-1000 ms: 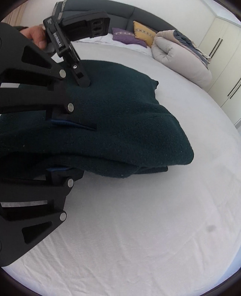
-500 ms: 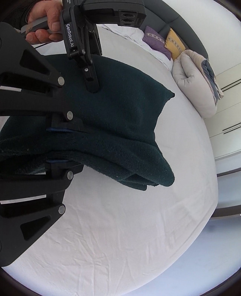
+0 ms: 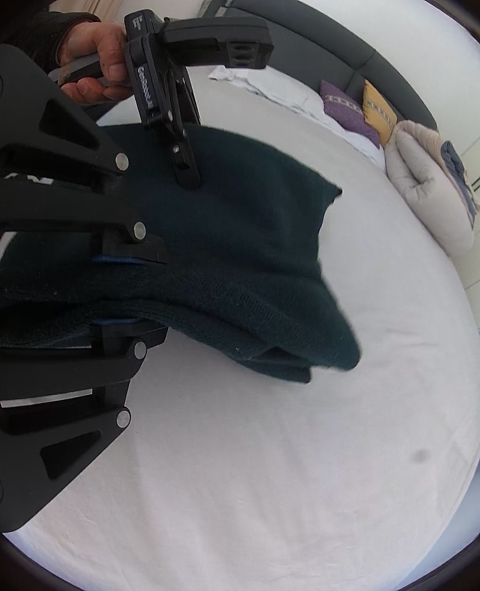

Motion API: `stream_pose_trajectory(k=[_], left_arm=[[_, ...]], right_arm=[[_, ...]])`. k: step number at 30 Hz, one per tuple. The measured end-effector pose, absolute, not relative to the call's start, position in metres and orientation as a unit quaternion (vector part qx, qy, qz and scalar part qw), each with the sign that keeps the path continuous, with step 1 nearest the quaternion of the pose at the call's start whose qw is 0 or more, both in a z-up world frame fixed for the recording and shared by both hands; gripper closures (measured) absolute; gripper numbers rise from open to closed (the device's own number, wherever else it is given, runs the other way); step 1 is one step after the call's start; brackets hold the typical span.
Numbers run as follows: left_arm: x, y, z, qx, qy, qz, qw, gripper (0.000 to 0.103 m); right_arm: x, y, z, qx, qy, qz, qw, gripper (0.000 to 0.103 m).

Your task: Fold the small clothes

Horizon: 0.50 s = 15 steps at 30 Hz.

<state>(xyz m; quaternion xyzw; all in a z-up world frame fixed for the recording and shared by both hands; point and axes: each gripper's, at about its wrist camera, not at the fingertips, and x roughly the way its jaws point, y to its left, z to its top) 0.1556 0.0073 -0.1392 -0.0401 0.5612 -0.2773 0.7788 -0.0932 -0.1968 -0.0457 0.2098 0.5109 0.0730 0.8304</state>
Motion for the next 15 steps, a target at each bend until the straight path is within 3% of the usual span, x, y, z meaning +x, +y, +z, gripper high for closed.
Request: stream_pose_trajectory(k=[3,6,10,13,15], left_arm=[[0.155,0.011,-0.138,-0.052,0.557,-0.279,0.780,0.051],[0.149,-0.004,-0.136,-0.016,0.543,-0.270,0.795,0.045],[0.151,0.013,-0.143,-0.052,0.546,-0.265,0.793,0.034],[0.147,0.025,-0.139,-0.059,0.536,-0.252,0.804,0.022],[0.135,0.032,-0.129,-0.057,0.521,-0.236,0.818,0.022]], right_arm=[[-0.104,-0.211,-0.064,0.280,0.503,0.084,0.813,0.083],[-0.110,-0.205,-0.064,0.259,0.497,0.089,0.823,0.080],[-0.120,-0.223,-0.072,0.291,0.487,0.094,0.818,0.075],[-0.115,-0.256,-0.071,0.313,0.485,0.088,0.812,0.064],[-0.112,-0.262,-0.064,0.315,0.476,0.059,0.819,0.055]])
